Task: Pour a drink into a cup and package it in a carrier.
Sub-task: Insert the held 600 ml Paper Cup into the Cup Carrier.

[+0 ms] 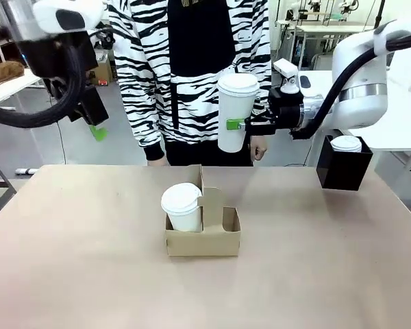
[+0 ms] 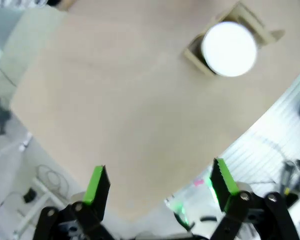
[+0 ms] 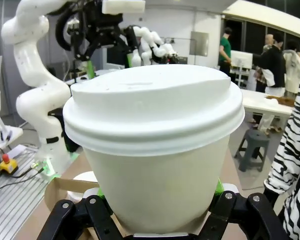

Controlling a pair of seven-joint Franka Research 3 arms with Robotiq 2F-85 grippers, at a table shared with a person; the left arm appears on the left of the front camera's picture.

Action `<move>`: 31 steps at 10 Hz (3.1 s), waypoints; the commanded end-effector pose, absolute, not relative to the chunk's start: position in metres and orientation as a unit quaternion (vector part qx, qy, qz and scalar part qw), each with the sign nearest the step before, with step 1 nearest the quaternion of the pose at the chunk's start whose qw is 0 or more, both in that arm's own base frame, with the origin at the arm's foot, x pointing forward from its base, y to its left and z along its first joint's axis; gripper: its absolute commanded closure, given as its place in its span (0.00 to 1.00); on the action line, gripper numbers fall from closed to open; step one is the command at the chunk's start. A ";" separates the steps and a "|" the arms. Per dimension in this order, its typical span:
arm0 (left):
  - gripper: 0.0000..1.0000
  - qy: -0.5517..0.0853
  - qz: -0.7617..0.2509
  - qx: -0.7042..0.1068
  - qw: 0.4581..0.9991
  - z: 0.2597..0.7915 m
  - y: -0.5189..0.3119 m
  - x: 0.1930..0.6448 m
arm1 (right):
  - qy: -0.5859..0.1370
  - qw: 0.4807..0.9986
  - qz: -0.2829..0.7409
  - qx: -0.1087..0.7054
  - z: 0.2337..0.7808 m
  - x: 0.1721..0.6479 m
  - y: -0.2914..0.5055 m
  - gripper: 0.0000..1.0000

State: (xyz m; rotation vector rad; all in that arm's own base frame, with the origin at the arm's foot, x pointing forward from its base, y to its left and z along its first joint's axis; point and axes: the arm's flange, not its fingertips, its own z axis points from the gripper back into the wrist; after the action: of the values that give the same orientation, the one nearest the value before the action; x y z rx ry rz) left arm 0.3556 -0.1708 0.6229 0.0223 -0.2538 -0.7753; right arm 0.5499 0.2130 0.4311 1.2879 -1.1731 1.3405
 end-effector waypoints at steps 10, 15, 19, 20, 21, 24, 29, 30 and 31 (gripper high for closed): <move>0.00 -0.238 -0.528 -0.087 0.810 0.540 -0.081 0.362 | -0.402 0.366 0.549 0.635 0.383 0.527 0.253 0.19; 0.00 -0.235 -0.531 -0.086 0.810 0.520 -0.063 0.365 | -0.334 0.337 0.594 0.650 0.351 0.496 0.272 0.19; 0.00 -0.235 -0.531 -0.086 0.810 0.520 -0.063 0.365 | -0.333 0.337 0.586 0.658 0.319 0.478 0.279 0.19; 0.00 -0.235 -0.531 -0.086 0.810 0.520 -0.063 0.365 | -0.333 0.339 0.584 0.658 0.312 0.476 0.278 0.19; 0.00 -0.235 -0.531 -0.086 0.810 0.520 -0.063 0.365 | -0.336 0.342 0.582 0.657 0.304 0.475 0.275 0.19; 0.00 -0.235 -0.531 -0.086 0.810 0.520 -0.063 0.365 | -0.319 0.349 0.591 0.654 0.292 0.469 0.265 0.19; 0.00 -0.235 -0.531 -0.086 0.810 0.520 -0.063 0.365 | -0.333 0.364 0.600 0.629 0.267 0.477 0.261 0.19; 0.00 -0.235 -0.531 -0.086 0.810 0.520 -0.063 0.365 | -0.334 0.367 0.601 0.626 0.262 0.478 0.261 0.19; 0.00 -0.235 -0.531 -0.086 0.810 0.520 -0.063 0.365 | -0.330 0.370 0.602 0.625 0.258 0.479 0.260 0.19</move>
State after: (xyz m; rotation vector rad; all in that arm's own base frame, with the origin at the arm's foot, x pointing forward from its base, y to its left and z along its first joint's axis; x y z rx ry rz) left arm 0.3657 -0.0613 0.5182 -0.1732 -0.5052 -1.1468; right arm 0.4788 0.2600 0.2598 1.6191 -0.8262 1.5153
